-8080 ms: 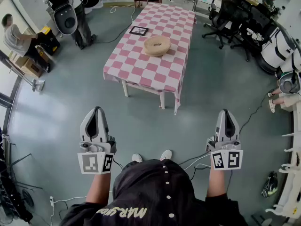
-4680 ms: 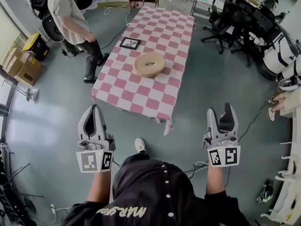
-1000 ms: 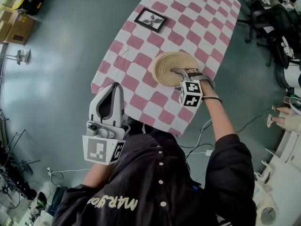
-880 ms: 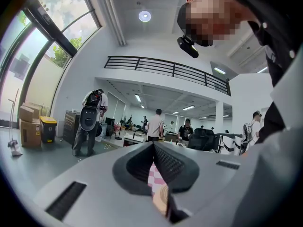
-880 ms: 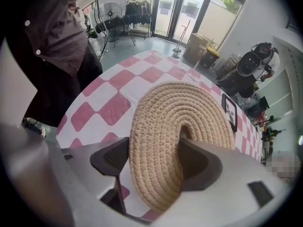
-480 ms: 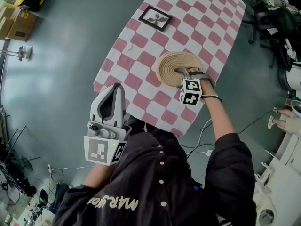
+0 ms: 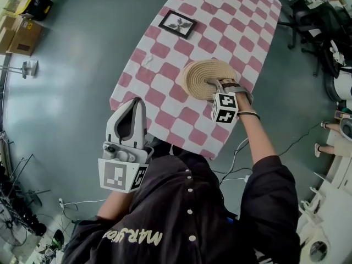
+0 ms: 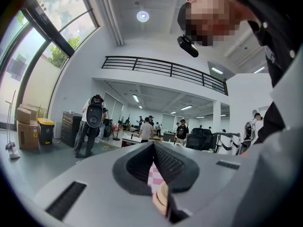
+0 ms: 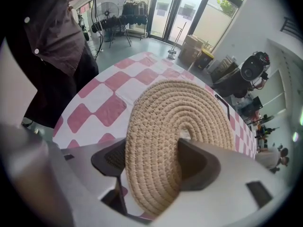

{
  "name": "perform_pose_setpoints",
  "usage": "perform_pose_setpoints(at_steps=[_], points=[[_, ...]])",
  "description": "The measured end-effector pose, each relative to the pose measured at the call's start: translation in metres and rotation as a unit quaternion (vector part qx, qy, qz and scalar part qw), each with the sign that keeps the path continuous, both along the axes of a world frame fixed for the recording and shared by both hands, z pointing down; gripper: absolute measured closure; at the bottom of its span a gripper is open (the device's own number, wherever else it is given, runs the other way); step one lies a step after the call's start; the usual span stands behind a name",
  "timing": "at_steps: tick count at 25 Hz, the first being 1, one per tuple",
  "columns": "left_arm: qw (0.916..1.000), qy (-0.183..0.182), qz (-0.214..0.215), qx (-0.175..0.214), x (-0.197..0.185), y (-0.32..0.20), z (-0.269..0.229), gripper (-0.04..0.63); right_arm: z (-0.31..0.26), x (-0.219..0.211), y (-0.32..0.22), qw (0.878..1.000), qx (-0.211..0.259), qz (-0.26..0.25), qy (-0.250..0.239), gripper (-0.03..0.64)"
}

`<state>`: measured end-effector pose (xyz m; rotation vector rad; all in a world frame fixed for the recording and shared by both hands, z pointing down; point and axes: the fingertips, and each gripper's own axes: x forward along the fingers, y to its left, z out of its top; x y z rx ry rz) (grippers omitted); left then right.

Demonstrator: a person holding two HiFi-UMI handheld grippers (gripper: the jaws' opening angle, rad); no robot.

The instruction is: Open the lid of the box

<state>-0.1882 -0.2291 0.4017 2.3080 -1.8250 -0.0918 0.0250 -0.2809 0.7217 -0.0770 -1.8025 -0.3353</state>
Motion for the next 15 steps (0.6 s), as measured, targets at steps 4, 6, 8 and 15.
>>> perform_pose_setpoints(at_steps=[4,6,8,15], points=[[0.9999,-0.002,0.009,0.010,0.008,0.001,-0.009,0.586,-0.019,0.001,0.001,0.999,0.008,0.024,-0.030,0.302],[0.9997,-0.003,0.013,0.018,0.011,0.000,-0.014,0.586,-0.034,-0.001,0.003,0.997,0.008,0.044,-0.056,0.301],[0.9994,-0.006,0.019,0.029,0.013,-0.002,-0.020,0.586,-0.056,-0.003,0.003,0.993,0.014,0.070,-0.094,0.301],[0.9971,-0.011,0.036,0.066,0.022,-0.005,-0.048,0.586,-0.161,-0.003,0.005,0.946,0.037,0.186,-0.264,0.301]])
